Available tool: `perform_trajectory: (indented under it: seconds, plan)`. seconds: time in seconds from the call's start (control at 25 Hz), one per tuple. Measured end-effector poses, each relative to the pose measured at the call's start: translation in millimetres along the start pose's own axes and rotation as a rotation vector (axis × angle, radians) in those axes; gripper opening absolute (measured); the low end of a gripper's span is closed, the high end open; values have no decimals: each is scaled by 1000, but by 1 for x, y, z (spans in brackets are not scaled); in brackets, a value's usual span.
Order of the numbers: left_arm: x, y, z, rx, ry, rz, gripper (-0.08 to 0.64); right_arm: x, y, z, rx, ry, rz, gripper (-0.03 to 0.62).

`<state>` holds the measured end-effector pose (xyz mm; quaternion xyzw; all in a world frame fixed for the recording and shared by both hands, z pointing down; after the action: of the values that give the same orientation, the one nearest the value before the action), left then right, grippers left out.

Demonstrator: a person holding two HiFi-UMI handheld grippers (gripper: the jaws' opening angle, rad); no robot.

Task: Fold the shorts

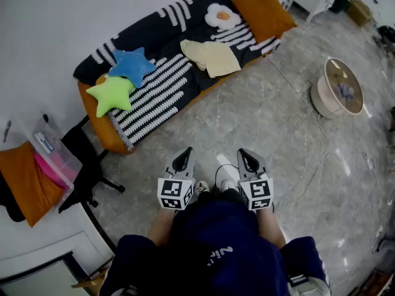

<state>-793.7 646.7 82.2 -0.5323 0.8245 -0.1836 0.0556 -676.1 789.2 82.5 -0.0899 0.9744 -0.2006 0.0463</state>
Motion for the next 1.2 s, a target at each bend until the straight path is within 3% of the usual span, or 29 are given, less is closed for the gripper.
perform_trajectory:
  seconds: [0.28, 0.44, 0.48, 0.52, 0.56, 0.68, 0.88, 1.2]
  plan:
    - [10, -3, 11, -38, 14, 16, 3, -5, -7, 9, -8, 41, -32, 9]
    - [12, -3, 9, -32, 31, -13, 11, -9, -6, 9, -37, 2, -84, 12]
    - [11, -3, 7, -27, 34, -35, 117, -8, -6, 8, -43, -18, -77, 16]
    - [11, -3, 5, -23, 36, -57, 238, -6, -7, 7, -47, -37, -58, 136]
    - [11, -2, 4, -21, 36, -74, 289, -2, -9, 6, -49, -51, -35, 243]
    - [15, 1, 1, -9, 43, -102, 325, 10, -14, 8, -43, -51, 5, 356]
    - [18, 1, -3, 15, 78, -134, 328, 19, -14, 12, -38, -35, -10, 348]
    - [25, -14, 4, -11, 142, -97, 318, -1, -24, 7, -38, -56, -19, 334]
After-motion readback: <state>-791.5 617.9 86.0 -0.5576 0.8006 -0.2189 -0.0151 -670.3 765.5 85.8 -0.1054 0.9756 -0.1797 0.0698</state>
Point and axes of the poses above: the fingertips, and each gripper's own axes: y backward along the fingers, x to its left, z out of its top, the point moved 3 cm from there along y, backward along the fingers, and after that the axes turned 9 degrees about z, right-handed, at the moved point
